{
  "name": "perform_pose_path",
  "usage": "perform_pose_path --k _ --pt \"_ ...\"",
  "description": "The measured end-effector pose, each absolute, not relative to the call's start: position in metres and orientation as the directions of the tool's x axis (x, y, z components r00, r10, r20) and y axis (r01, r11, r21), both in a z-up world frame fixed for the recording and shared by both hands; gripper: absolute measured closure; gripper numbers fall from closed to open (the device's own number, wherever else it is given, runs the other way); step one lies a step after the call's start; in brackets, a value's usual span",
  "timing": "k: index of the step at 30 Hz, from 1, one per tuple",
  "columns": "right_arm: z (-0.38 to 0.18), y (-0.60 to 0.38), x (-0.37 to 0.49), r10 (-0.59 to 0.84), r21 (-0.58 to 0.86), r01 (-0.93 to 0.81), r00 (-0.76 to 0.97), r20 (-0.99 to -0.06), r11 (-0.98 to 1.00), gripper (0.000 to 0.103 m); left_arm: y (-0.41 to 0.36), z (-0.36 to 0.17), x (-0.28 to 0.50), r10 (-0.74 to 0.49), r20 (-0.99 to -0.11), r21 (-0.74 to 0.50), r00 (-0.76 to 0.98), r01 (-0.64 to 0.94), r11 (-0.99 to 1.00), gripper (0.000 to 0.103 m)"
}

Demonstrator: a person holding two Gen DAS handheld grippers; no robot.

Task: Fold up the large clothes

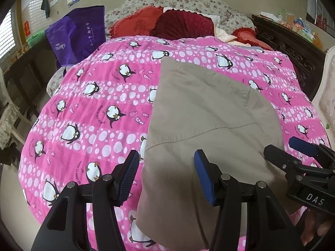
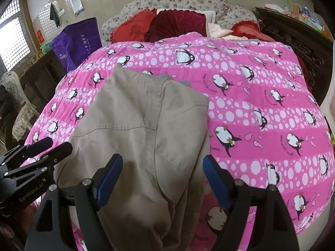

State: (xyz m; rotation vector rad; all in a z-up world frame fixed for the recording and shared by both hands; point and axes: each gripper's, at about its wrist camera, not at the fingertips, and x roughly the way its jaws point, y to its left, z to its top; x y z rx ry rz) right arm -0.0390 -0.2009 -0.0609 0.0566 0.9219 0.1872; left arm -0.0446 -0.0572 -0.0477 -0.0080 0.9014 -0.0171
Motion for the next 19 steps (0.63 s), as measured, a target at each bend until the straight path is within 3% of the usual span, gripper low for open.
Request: perform_pose_path --k 19 --pt "-0.0628 -0.2028 -0.0307 0.198 0.145 -0.138 0.584 -0.788 0.980 0.021 -0.0497 -0.0500 -0.0353 -0.056 -0.773 -0.051 0.632 0.026 0.998 0.060"
